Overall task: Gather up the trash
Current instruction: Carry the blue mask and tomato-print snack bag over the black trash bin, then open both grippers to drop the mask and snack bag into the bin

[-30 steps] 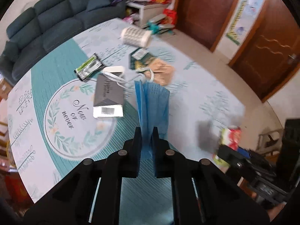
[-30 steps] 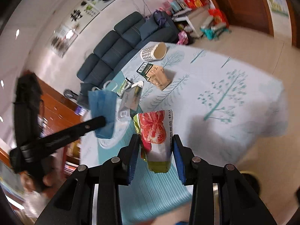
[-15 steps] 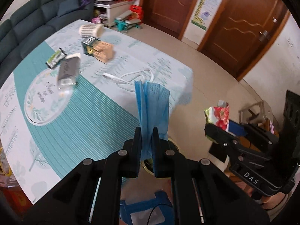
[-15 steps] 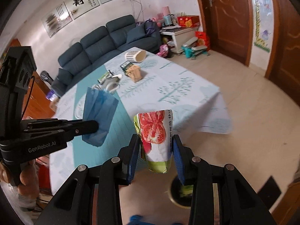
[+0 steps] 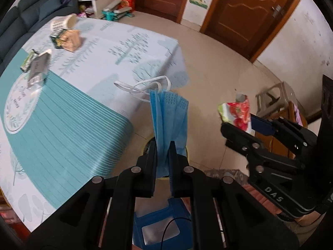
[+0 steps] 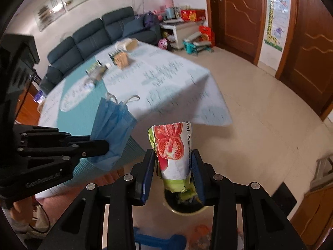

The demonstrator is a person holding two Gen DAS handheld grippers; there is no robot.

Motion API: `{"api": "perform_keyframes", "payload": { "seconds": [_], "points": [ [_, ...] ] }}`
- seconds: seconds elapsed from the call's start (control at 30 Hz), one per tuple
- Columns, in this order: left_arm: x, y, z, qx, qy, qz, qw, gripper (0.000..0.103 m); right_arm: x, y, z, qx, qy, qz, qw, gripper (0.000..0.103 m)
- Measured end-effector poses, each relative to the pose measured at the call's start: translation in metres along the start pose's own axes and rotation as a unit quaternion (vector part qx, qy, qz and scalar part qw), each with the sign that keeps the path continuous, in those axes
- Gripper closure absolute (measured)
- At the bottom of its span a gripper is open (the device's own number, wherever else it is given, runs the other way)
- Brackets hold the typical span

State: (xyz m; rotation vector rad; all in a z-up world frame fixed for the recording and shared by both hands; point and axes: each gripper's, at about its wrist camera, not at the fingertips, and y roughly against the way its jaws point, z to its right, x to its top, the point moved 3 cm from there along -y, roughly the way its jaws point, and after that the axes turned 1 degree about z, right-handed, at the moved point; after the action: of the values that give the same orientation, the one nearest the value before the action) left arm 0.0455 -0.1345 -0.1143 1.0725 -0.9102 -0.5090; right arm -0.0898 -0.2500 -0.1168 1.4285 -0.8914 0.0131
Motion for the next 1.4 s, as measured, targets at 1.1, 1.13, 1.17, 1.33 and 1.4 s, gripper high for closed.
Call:
{"api": "perform_keyframes", "payload": {
  "seconds": [1.1, 1.13, 1.17, 1.33, 1.4],
  "points": [
    [-0.045, -0.276, 0.043, 0.0, -0.081, -0.192, 0.9781, 0.088, -0.122, -0.226, 0.122, -0.018, -0.138, -0.211, 0.968, 0.068],
    [-0.044, -0.281, 0.04, 0.004, -0.079, -0.193, 0.978, 0.084, -0.123, -0.231, 0.124, -0.017, -0.143, -0.213, 0.966, 0.068],
    [-0.044, -0.286, 0.038, 0.008, -0.079, -0.194, 0.9779, 0.081, -0.125, -0.236, 0.126, -0.016, -0.147, -0.215, 0.965, 0.068],
    [-0.041, -0.307, 0.027, 0.022, -0.071, -0.191, 0.9787, 0.058, -0.135, -0.263, 0.132, -0.011, -0.17, -0.226, 0.959, 0.067],
    [-0.04, -0.311, 0.022, 0.024, -0.065, -0.186, 0.98, 0.05, -0.136, -0.271, 0.132, -0.009, -0.173, -0.227, 0.958, 0.067]
  ]
}}
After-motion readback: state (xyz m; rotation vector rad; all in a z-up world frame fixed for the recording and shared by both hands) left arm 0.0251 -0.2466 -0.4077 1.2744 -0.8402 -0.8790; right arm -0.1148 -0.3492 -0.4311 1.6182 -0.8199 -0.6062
